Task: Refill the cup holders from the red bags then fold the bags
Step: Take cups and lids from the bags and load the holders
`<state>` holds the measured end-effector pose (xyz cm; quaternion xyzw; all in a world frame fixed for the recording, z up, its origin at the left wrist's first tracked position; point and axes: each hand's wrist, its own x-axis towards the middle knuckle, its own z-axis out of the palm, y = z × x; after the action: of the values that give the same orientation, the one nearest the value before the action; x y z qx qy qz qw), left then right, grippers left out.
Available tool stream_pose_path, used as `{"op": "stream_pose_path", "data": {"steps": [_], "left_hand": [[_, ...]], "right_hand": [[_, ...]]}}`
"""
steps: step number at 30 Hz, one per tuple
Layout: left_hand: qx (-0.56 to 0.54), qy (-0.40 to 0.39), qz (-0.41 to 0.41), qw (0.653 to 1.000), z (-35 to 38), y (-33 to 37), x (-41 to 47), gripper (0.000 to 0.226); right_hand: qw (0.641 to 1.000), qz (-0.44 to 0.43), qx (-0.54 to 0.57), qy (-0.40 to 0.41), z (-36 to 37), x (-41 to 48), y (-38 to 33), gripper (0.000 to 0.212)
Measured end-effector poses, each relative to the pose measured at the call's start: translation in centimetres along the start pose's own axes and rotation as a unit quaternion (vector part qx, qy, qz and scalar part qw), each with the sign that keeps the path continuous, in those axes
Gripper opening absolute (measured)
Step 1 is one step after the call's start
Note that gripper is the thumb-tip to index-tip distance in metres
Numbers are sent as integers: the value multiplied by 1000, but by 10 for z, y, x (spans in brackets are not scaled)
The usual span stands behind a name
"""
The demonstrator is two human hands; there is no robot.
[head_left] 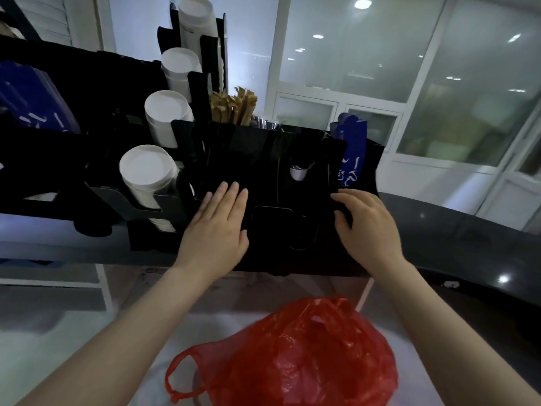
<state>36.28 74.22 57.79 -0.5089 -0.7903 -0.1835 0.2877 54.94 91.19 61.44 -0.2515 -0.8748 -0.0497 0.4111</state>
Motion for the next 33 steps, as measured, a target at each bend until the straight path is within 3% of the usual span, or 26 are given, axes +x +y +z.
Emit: {"op": "stream_pose_path", "data": {"steps": [3,7,10,16,23,33], "left_hand": [[11,-34,-22,999,10,2,12,73],[50,-38,-29,998,18,3,12,73],[19,7,-29,999,20,1,16,71],[22,8,-9,1000,22,-3,14,68],[21,11,-10,1000,23,-2,15,68],[14,5,-15,1000,21,-1,15,68]], "right_hand": [[994,44,-73,-69,-8,1,32,41],[983,27,-96,-151,-4,3,46,55],[984,34,-105,-138,0,8,47,54],[983,32,-129,-127,2,14,50,43],[993,56,-95,-41,0,8,50,40],[991,-53,-45,113,-7,18,8,37]]}}
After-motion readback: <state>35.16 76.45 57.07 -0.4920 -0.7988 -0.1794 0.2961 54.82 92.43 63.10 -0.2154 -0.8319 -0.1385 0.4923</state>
